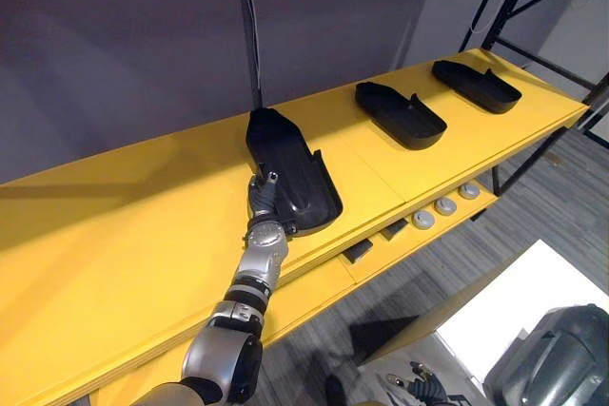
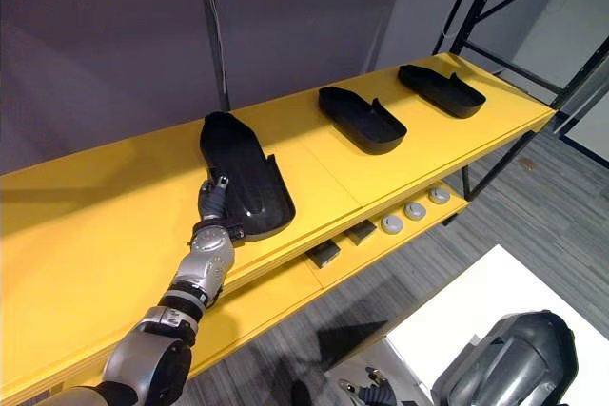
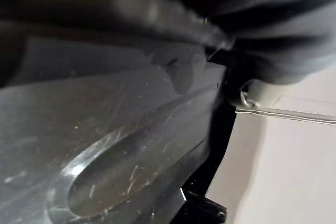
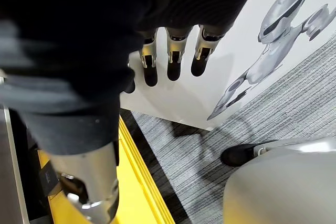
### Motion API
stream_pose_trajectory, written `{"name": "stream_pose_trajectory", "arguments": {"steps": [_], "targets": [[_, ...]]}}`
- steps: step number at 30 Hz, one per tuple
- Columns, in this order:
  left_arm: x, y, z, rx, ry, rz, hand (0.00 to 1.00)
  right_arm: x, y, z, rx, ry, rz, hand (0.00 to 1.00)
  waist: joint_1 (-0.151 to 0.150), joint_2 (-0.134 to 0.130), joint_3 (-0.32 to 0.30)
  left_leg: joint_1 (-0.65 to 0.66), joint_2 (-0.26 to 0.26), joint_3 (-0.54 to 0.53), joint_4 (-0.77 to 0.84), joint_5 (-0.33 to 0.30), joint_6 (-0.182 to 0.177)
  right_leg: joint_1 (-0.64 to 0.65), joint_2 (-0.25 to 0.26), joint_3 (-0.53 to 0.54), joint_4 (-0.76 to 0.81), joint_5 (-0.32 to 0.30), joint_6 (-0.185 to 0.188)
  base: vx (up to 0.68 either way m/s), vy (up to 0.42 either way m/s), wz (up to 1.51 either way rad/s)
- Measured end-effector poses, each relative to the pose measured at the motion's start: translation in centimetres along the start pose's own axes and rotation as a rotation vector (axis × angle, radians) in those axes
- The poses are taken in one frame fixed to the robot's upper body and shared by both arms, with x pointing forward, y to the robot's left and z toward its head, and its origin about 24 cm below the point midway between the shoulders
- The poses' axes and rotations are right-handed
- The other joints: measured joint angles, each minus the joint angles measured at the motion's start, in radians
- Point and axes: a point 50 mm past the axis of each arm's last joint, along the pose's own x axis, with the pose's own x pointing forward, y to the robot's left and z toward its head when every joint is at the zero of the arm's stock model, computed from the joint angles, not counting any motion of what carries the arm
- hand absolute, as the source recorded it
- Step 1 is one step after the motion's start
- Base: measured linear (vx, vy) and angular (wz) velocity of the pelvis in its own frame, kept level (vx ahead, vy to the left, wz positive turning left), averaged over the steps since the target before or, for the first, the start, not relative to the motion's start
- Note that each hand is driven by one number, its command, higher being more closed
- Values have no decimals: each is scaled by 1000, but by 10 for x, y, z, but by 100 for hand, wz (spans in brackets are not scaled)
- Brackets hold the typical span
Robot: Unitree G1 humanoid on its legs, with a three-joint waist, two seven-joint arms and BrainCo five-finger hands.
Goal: Walk over and take plastic housings, then place them on the shelf
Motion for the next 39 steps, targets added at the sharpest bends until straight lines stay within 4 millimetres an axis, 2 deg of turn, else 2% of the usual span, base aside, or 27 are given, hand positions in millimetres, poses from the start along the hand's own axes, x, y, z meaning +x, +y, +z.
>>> {"name": "stream_pose_trajectory", "arguments": {"steps": [14,22,28,34,38,39], "targets": [[-3,-5,3,-58,5,16,0,1,3,4,7,-9,6,0,3,2,5,-1,0,-26,1,6,-3,10,-3,-27,0,0,0,-3,-2,5],[-9,-11,29,-145,-106,21,0,1,2,2,4,-6,4,0,7,2,6,-14,1,-40,8,7,-1,2,-3,-28,4,-3,0,10,-2,3],[-13,-14,41,-181,-156,-12,0,0,1,1,4,-4,3,0,11,3,7,-10,1,-45,9,7,-1,-4,-3,-31,35,-23,0,5,2,2],[-27,-10,64,-178,-312,-39,0,-1,-2,-2,7,5,1,0,35,6,9,-10,2,-53,15,7,-1,-2,-4,-42,44,-28,0,8,7,4],[-43,-13,67,-122,-395,-98,0,-1,-3,-4,18,10,-5,0,43,7,9,-12,2,-57,18,7,-1,0,-5,-47,44,-28,0,6,4,3],[-49,-17,67,-102,-414,-132,100,-2,-4,-6,19,14,-5,0,53,7,9,-12,2,-57,19,6,-1,1,-5,-47,44,-28,0,0,0,0]]}}
